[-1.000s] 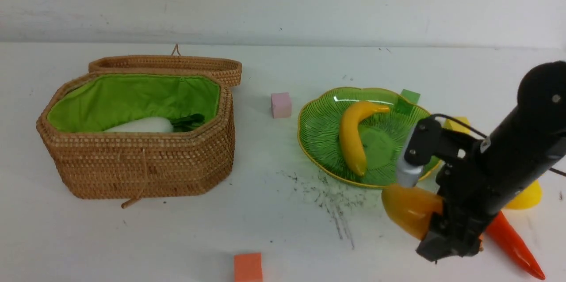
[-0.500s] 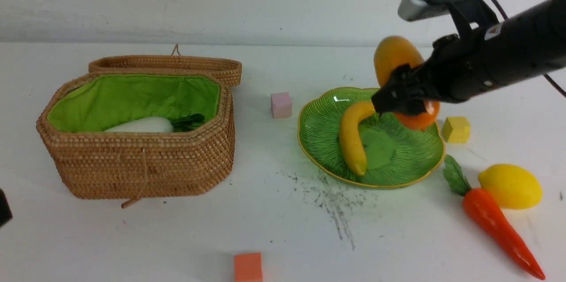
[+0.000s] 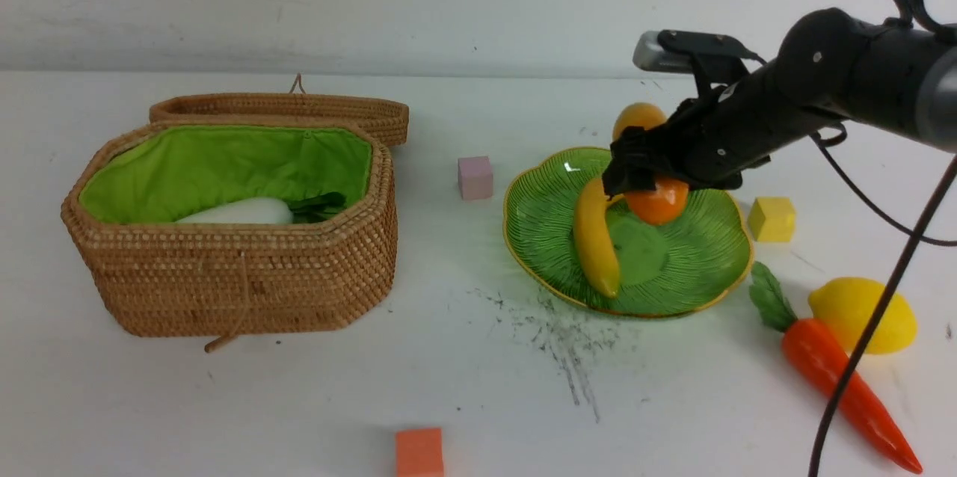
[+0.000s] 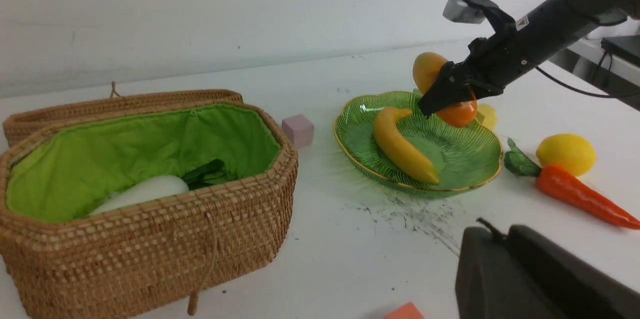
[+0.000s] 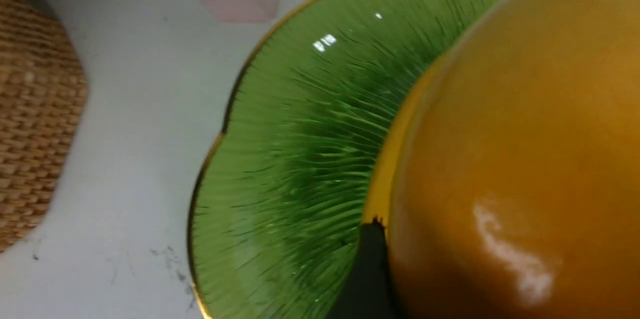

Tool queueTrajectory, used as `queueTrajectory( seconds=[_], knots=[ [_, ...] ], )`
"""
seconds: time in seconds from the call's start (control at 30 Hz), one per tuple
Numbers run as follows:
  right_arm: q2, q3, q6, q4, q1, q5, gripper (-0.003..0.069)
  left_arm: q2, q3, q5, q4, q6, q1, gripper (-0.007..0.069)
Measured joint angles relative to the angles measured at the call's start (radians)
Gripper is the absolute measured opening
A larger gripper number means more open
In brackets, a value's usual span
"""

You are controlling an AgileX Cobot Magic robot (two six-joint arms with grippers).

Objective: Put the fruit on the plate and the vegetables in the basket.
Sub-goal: Use the right arm to grab a mango and put it into the right plate, then use the right arm to grab a carrot and put it into the left basket

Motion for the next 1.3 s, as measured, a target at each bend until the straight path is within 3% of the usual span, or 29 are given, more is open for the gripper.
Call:
queueTrajectory(
  seconds=[0.23, 0.43, 0.57, 0.77, 0.8, 0.9, 0.93, 0.97, 1.03, 1.17, 1.3],
  knots=[
    [0.012, -0.003, 0.001, -0.023, -0.006, 0.006, 0.0592, 0.000, 0.000, 0.023, 0.000, 0.001, 0.000, 0.0039],
    [0.012, -0.007, 0.058, -0.100, -0.006, 0.059, 0.0678, 0.000, 0.000, 0.023, -0.002, 0.001, 0.000, 0.0040],
    [0.009, -0.029, 0.076, -0.140, -0.006, 0.129, 0.0660, 0.000, 0.000, 0.025, -0.008, 0.001, 0.000, 0.0039],
    [-0.063, -0.073, 0.077, -0.183, -0.006, 0.309, 0.0517, 0.000, 0.000, 0.042, -0.018, 0.010, 0.000, 0.0036],
    [-0.086, -0.077, 0.077, -0.198, -0.006, 0.357, 0.0479, 0.000, 0.000, 0.050, -0.026, 0.019, 0.000, 0.0036],
    [-0.196, -0.072, 0.089, -0.304, -0.006, 0.542, 0.0278, 0.000, 0.000, 0.094, -0.099, 0.085, 0.000, 0.0036],
    [-0.201, -0.072, 0.089, -0.304, -0.006, 0.550, 0.0268, 0.000, 0.000, 0.094, -0.099, 0.085, 0.000, 0.0036],
    [-0.242, -0.032, 0.128, -0.369, -0.006, 0.584, 0.0200, 0.000, 0.000, 0.120, -0.155, 0.144, 0.000, 0.0036],
    [-0.270, 0.027, 0.166, -0.417, -0.009, 0.592, 0.0172, 0.000, 0.000, 0.139, -0.192, 0.196, 0.000, 0.0036],
    [-0.303, 0.191, 0.215, -0.452, -0.038, 0.600, 0.0212, 0.000, 0.000, 0.182, -0.267, 0.294, 0.000, 0.0036],
    [-0.305, 0.338, 0.205, -0.448, -0.115, 0.523, 0.0384, 0.000, 0.000, 0.206, -0.294, 0.332, 0.000, 0.0036]
  ],
)
